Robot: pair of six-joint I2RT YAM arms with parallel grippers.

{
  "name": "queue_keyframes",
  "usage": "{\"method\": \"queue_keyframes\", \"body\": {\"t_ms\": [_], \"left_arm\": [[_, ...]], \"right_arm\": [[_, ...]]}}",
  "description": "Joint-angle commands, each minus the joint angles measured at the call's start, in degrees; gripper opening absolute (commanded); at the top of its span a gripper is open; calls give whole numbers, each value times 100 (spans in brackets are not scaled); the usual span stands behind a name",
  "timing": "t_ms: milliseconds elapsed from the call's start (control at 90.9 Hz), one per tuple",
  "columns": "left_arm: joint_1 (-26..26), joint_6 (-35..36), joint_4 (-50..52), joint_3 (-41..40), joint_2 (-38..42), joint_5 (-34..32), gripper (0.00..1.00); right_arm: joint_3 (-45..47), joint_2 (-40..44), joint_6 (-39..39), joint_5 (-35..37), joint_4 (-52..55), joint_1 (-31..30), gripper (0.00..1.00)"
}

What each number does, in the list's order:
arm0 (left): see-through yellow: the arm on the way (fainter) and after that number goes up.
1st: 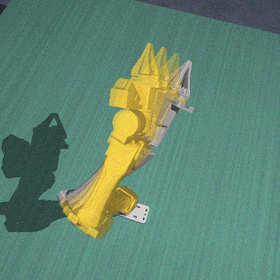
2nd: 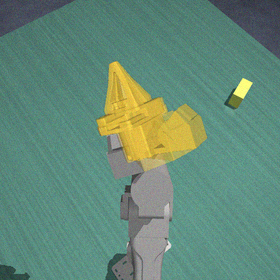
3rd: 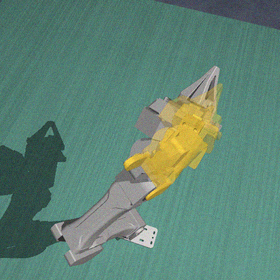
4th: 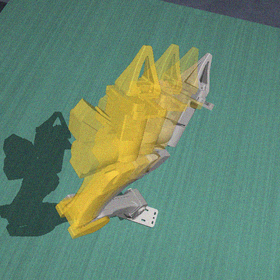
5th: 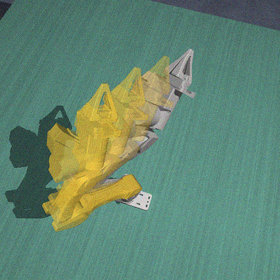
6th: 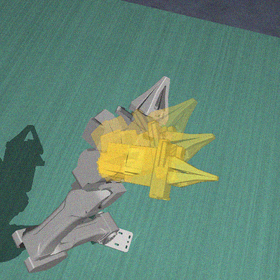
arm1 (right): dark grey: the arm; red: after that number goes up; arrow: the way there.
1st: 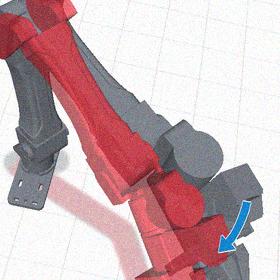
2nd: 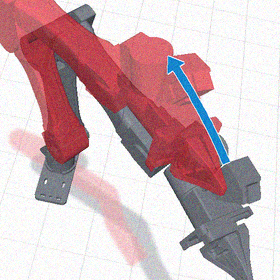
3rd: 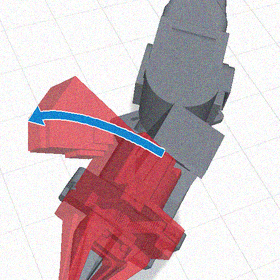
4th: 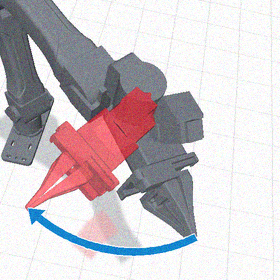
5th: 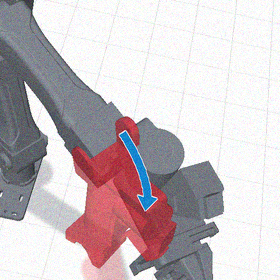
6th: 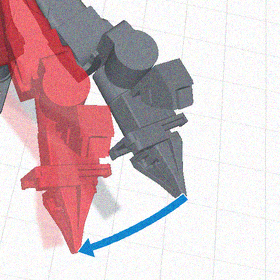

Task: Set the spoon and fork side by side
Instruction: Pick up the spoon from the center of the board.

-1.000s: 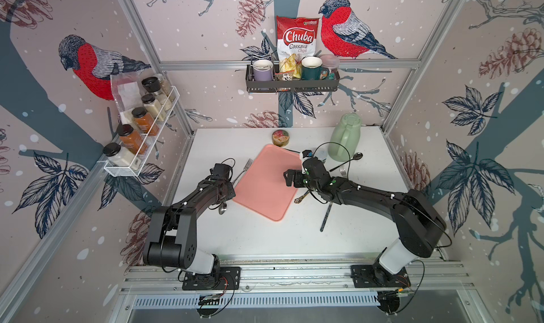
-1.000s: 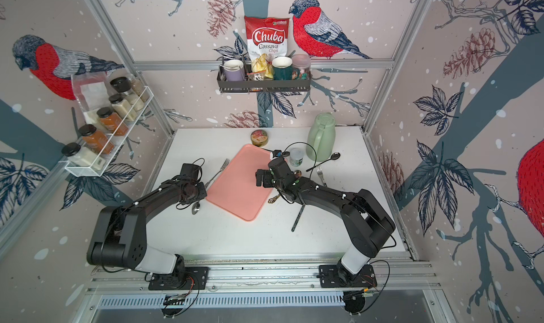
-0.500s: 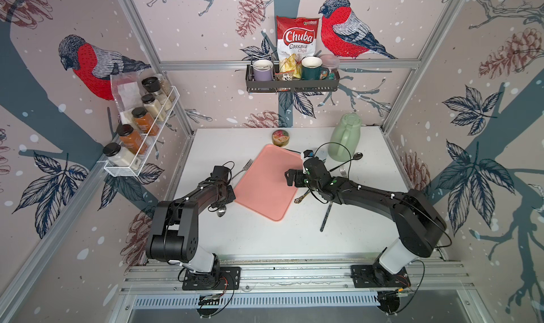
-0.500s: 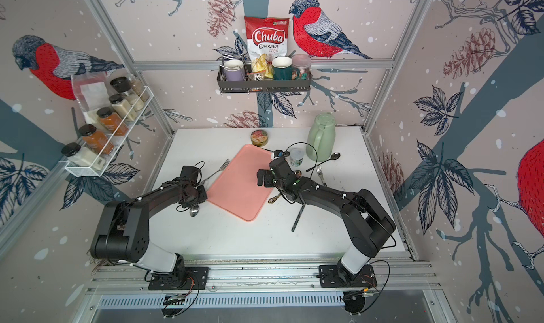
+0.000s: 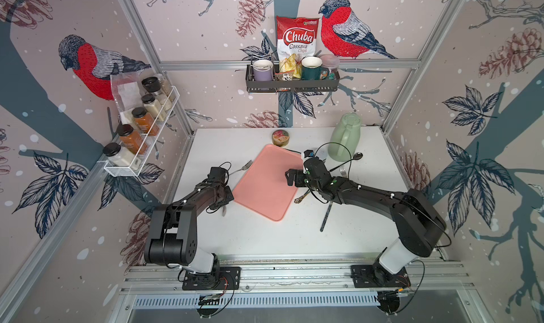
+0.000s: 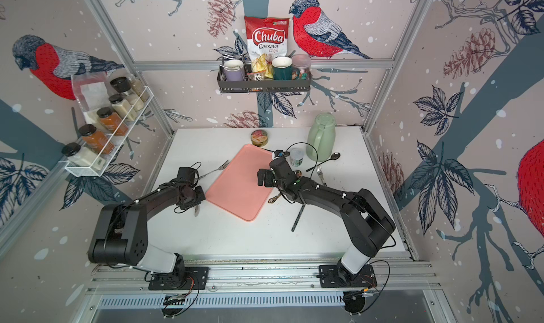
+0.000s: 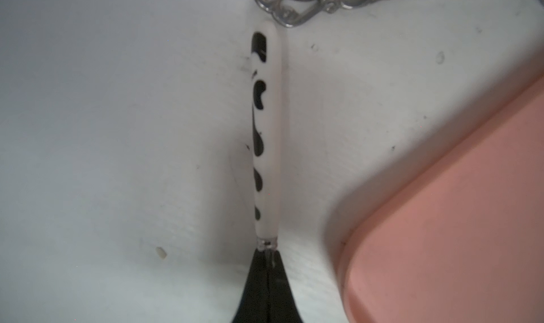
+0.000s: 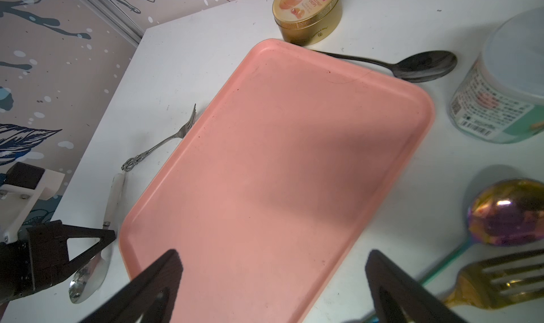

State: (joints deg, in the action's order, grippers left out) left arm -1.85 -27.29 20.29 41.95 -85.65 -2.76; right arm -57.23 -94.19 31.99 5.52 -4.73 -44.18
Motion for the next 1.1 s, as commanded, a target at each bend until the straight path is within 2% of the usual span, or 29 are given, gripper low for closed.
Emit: {"method": "queue_keyframes", "body": {"t_ms": [0, 231, 330, 418, 517, 594, 715, 869, 1090], "left_arm": [[10, -172, 39, -65, 306, 251, 2], [-109, -430, 204, -91, 1582, 524, 0], [-419, -366, 10, -50, 2064, 904, 0], [-853, -264, -528, -33, 2300, 1574, 0], [-1483, -255, -1403, -47, 2247, 2251, 0], [-1990, -75, -1956, -41, 2104, 2506, 0], [-2496, 93, -2662, -11, 1811, 3104, 0], [-2681, -197, -3859, -91, 1345, 4059, 0], [-2888, -172, -4334, -86, 1121, 4535, 0]], "right_arm": [[122, 37, 265, -263, -378, 142, 99], [521, 238, 645, -938, -1053, 473, 91], [558, 286, 723, -1122, -1193, 530, 86], [721, 326, 955, -1634, -1669, 674, 81], [1132, 418, 1213, -2386, -2832, 854, 77], [1444, 540, 1363, -2807, -3618, 923, 73], [1590, 811, 1158, -2975, -3679, 882, 69], [1758, 1201, 579, -2969, -3580, 589, 72], [1850, 1408, 242, -2993, -3637, 337, 72]]}}
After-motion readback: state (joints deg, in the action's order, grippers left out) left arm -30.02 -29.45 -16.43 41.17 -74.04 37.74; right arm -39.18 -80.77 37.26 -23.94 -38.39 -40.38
